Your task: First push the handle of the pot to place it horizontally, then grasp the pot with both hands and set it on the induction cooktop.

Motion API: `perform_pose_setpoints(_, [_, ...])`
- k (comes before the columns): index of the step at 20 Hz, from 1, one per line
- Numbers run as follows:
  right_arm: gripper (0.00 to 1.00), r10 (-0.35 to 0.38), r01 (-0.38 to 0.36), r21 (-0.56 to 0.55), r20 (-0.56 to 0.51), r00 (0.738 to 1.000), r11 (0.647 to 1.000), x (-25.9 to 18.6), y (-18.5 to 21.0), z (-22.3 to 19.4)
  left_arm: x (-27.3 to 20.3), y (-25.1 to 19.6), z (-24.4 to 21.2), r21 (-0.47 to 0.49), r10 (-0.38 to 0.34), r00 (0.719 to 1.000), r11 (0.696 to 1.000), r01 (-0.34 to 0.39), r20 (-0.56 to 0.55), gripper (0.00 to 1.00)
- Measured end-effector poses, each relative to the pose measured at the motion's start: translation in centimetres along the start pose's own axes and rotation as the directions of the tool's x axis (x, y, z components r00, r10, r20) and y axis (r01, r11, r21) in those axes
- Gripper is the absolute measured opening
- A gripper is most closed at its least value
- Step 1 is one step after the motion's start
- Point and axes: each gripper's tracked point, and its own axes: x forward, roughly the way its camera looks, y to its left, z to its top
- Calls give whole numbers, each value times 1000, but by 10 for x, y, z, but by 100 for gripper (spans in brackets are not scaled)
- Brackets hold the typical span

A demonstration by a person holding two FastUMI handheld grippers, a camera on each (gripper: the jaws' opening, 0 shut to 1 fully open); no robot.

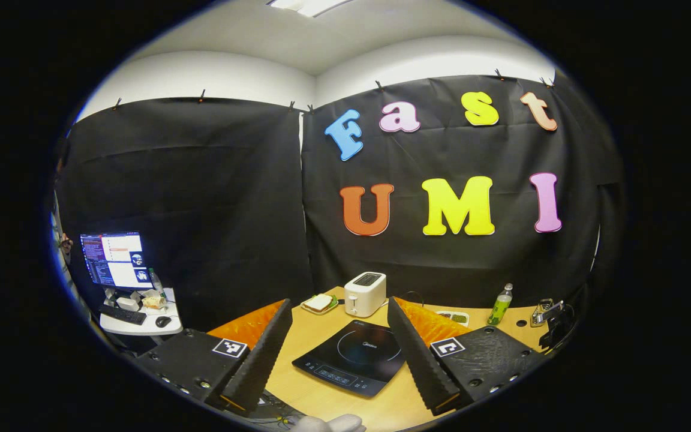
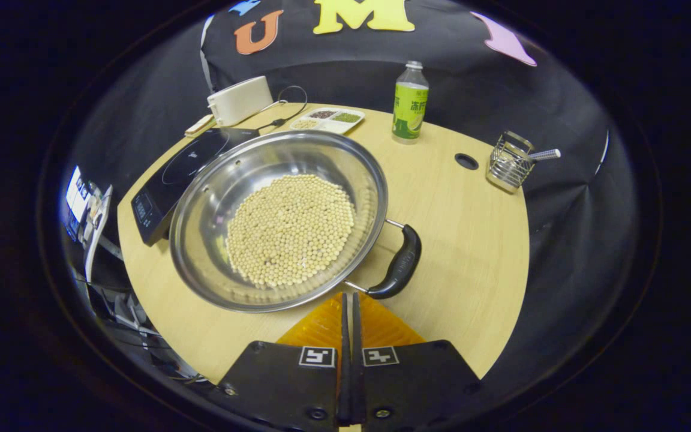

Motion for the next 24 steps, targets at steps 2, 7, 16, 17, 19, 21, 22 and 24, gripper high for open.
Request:
perform_pose_setpoints(2, [0,-17,17,8,2,1000,1000,3,-6,5,4,-3,-2,2,-9,1000,1000,9,-3,95])
perform_pose_setpoints(7, [1,-53,53,7,39,998,999,-8,-2,8,15,-8,-3,-7,-54,999,999,54,-2,95])
perform_pose_setpoints(16, [35,-83,57,185,141,987,981,-59,33,-11,43,-10,-2,6,-295,955,956,295,29,95])
perform_pose_setpoints(17, [54,-95,59,220,158,983,974,-69,38,-14,45,-11,-4,4,-332,943,943,332,26,95])
perform_pose_setpoints(19, [60,-139,78,282,200,970,956,-95,46,-16,47,-17,-7,-15,-409,912,912,409,16,95])
perform_pose_setpoints(21, [75,-203,116,331,241,949,936,-120,50,-20,51,-24,-16,-38,-488,873,872,487,4,95])
perform_pose_setpoints(22, [86,-240,141,354,254,937,925,-130,49,-23,52,-27,-22,-45,-527,850,849,527,-3,95])
perform_pose_setpoints(24, [100,-301,182,394,265,916,901,-146,48,-31,56,-34,-38,-49,-575,817,818,574,-35,95])
